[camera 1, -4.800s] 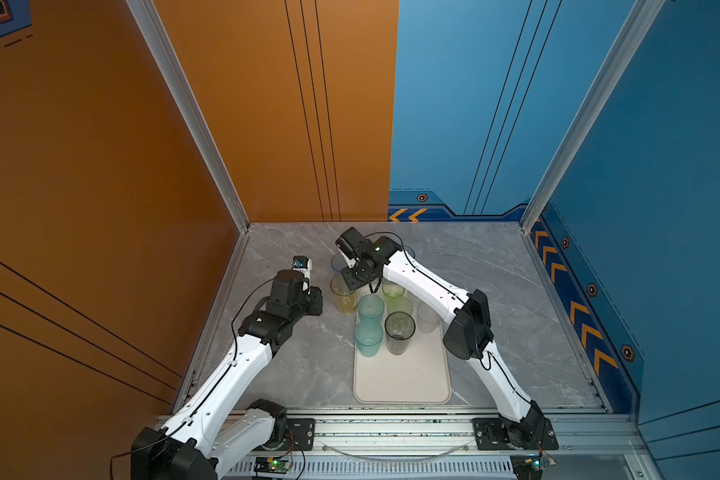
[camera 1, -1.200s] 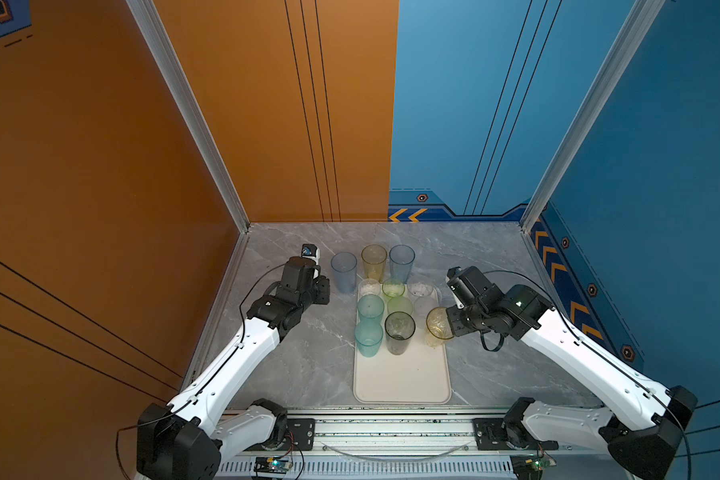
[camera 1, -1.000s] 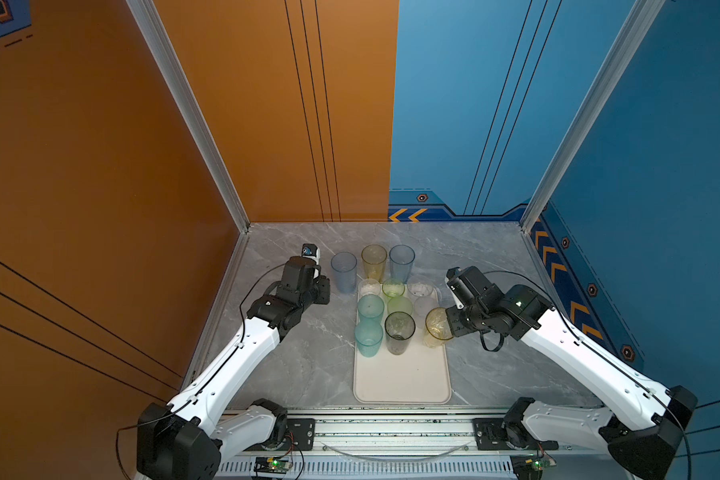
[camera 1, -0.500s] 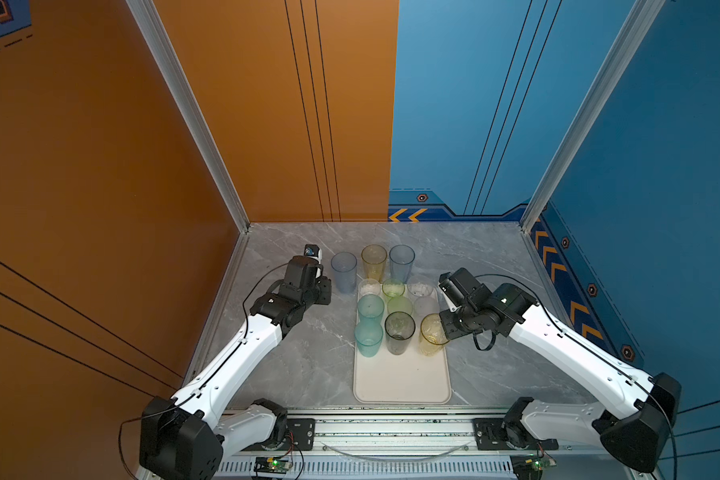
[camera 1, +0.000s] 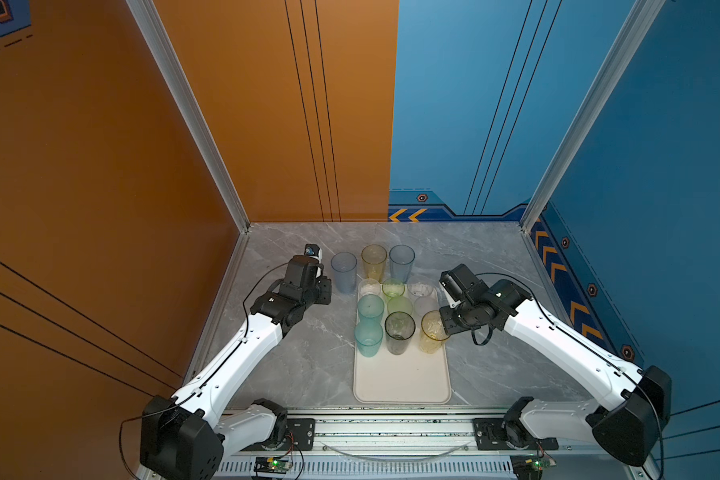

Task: Place the glasses into the tray
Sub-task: 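Lower the yellow glass onto the tray beside the dark glass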

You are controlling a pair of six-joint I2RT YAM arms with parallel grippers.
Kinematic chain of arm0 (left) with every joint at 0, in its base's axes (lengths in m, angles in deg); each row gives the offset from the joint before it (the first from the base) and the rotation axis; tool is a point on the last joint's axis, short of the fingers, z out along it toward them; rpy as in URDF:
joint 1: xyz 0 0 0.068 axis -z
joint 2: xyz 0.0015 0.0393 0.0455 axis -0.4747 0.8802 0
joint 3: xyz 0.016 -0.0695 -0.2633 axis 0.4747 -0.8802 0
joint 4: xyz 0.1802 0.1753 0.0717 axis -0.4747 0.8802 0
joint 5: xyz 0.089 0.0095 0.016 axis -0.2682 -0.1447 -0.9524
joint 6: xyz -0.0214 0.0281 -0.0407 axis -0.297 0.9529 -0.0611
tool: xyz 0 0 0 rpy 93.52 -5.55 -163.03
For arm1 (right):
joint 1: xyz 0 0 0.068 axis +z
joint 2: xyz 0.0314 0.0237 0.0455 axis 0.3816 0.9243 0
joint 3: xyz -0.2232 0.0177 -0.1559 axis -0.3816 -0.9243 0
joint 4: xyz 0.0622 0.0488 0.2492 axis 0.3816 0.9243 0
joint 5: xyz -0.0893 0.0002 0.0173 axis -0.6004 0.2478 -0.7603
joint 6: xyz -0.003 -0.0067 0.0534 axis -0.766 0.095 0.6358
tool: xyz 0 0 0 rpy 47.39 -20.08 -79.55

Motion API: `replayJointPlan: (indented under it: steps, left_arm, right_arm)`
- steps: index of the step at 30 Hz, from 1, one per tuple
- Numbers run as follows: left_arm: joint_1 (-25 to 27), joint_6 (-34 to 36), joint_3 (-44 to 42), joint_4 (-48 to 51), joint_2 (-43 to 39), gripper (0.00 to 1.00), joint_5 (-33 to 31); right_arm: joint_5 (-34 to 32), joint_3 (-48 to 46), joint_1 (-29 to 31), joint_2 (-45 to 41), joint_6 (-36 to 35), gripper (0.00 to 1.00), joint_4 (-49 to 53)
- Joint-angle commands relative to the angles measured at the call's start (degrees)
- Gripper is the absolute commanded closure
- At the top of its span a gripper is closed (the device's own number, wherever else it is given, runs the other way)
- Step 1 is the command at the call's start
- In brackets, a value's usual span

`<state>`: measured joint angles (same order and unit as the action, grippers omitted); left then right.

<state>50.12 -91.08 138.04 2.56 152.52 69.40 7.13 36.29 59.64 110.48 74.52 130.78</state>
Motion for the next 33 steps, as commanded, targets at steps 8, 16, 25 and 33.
replayJointPlan:
  steps: [8,16,25,33]
  left_arm:
    - [0.46,0.80,1.81,1.36,0.87,0.71,-0.37]
    - [0.46,0.89,2.04,1.52,0.90,0.71,-0.34]
    - [0.46,0.82,2.14,1.73,0.94,0.71,-0.30]
    - [0.46,0.98,2.19,2.01,0.85,0.70,-0.32]
  right_arm:
    - [-0.42,-1.08,-0.35,1.50,-0.71,1.00,-1.95]
    - [-0.46,-1.30,-0.46,2.61,-0.98,1.00,-2.05]
    - [-0.12,-1.74,-0.46,2.87,-0.98,0.97,-3.11]
    - [-0.09,-2.10,-0.91,3.23,-1.07,0.96,-3.62]
